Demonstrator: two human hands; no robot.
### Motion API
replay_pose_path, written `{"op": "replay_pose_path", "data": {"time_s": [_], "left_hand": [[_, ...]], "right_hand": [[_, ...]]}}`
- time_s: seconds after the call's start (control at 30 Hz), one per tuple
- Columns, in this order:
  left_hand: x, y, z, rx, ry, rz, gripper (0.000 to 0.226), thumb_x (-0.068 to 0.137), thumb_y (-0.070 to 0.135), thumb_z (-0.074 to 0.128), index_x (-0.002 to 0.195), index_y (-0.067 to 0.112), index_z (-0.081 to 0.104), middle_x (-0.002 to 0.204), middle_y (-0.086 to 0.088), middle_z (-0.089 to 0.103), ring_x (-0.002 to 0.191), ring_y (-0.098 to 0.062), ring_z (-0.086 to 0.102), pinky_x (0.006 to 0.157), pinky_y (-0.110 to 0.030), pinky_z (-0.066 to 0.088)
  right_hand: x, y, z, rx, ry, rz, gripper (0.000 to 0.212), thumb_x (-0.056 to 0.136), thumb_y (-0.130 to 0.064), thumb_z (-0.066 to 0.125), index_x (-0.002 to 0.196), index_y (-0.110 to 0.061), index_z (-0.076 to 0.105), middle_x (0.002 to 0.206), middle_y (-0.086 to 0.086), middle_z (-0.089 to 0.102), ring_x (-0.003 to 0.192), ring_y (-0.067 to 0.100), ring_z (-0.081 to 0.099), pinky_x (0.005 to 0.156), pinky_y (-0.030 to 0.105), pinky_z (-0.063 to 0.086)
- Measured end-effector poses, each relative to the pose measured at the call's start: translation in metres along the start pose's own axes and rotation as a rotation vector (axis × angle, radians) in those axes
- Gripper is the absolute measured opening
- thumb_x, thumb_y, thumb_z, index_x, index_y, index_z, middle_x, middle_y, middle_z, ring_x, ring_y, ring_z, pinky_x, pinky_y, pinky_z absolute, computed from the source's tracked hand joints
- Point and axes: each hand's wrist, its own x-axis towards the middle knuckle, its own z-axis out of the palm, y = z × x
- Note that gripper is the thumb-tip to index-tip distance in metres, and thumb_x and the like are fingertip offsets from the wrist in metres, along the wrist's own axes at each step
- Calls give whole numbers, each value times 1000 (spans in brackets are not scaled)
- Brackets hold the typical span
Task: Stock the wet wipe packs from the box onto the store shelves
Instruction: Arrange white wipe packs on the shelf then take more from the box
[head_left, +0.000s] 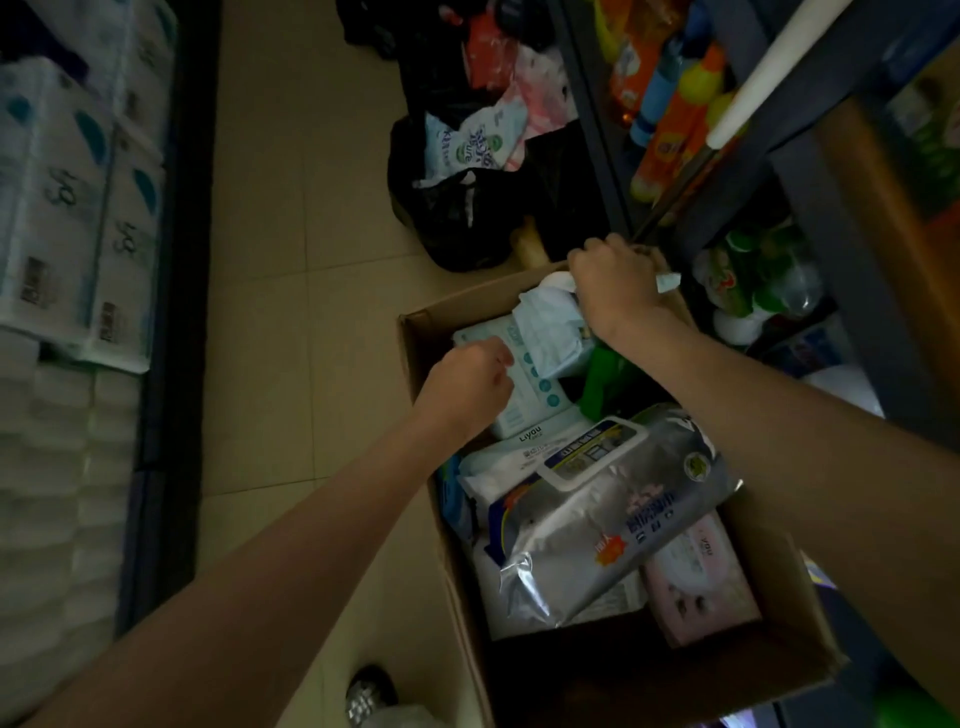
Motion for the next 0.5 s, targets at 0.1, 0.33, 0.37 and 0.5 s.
{"op": "replay_pose_path", "data": {"time_s": [0.1, 0.33, 0.37, 0.5], "left_hand": [[0, 2, -11, -223, 117, -24, 47, 85, 13, 62, 128, 6, 45, 126, -12, 49, 102, -22, 57, 83, -29, 47], [-8, 8, -66, -697, -9, -147, 28, 82, 10, 68, 107, 6, 56, 85, 2, 64, 57, 6, 62, 46, -4, 43], [-7, 3, -66, -653, 3, -152, 24, 83, 11, 67, 104, 4, 58, 85, 1, 64, 56, 4, 62, 44, -4, 42], [-4, -18, -55, -588, 47, -182, 18, 85, 15, 64, 100, 10, 57, 92, -3, 65, 69, -5, 60, 45, -6, 45]], "right_hand": [[-14, -9, -26, 279, 118, -160, 17, 93, -14, 51, 97, -2, 62, 102, 13, 59, 104, 28, 50, 70, 36, 40], [-15, -10, -60, 1234, -127, -85, 19, 93, -17, 54, 90, -3, 66, 72, -1, 61, 61, 1, 57, 56, 16, 48], [-12, -2, -46, 1259, -120, 31, 24, 95, -21, 51, 88, -4, 65, 75, 3, 63, 66, 9, 60, 61, 24, 50], [-4, 24, 15, 250, -264, 91, 25, 90, -27, 54, 103, -8, 62, 105, 15, 64, 101, 31, 59, 89, 39, 47]]}}
